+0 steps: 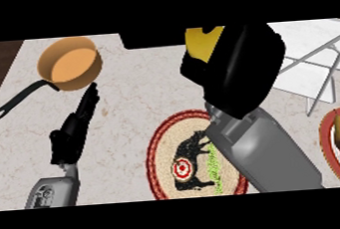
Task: Pick the lemon from the placemat and place it in the tiered shelf
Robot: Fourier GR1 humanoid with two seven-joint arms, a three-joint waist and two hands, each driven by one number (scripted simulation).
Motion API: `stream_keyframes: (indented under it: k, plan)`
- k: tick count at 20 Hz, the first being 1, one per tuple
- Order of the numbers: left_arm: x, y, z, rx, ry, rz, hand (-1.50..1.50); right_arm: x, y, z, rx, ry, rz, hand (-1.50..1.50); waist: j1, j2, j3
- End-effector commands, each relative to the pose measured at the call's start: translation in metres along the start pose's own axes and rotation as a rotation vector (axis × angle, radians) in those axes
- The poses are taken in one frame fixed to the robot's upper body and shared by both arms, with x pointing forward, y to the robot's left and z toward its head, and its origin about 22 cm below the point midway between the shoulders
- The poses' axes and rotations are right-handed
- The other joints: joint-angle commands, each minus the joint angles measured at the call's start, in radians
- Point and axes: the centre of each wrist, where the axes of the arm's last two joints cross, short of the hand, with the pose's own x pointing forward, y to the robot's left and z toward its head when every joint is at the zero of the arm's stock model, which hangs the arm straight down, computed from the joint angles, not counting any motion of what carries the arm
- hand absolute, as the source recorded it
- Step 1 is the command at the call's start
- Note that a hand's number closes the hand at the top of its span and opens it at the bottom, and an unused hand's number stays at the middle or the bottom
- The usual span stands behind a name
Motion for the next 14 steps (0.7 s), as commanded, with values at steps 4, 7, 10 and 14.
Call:
stream_keyframes:
  k: [4,7,10,14]
  plan:
    - [0.005,-0.006,-0.003,-0.015,0.006,0.009,0.00,0.015,-0.030,-0.029,-0.083,0.216,0.088,1.50,0.002,0.005,0.001]
    - [0.002,-0.006,-0.010,-0.003,0.007,0.010,0.00,0.017,-0.039,-0.051,-0.123,0.219,0.121,1.50,-0.001,0.008,0.001]
    - [0.005,-0.013,-0.012,-0.005,0.010,0.015,0.00,0.015,-0.060,-0.071,-0.152,0.230,0.124,1.50,-0.004,0.007,0.001]
    - [-0.009,-0.008,-0.001,-0.011,-0.019,-0.006,0.00,0.015,-0.050,-0.082,-0.195,0.225,0.159,1.50,0.010,0.010,0.001]
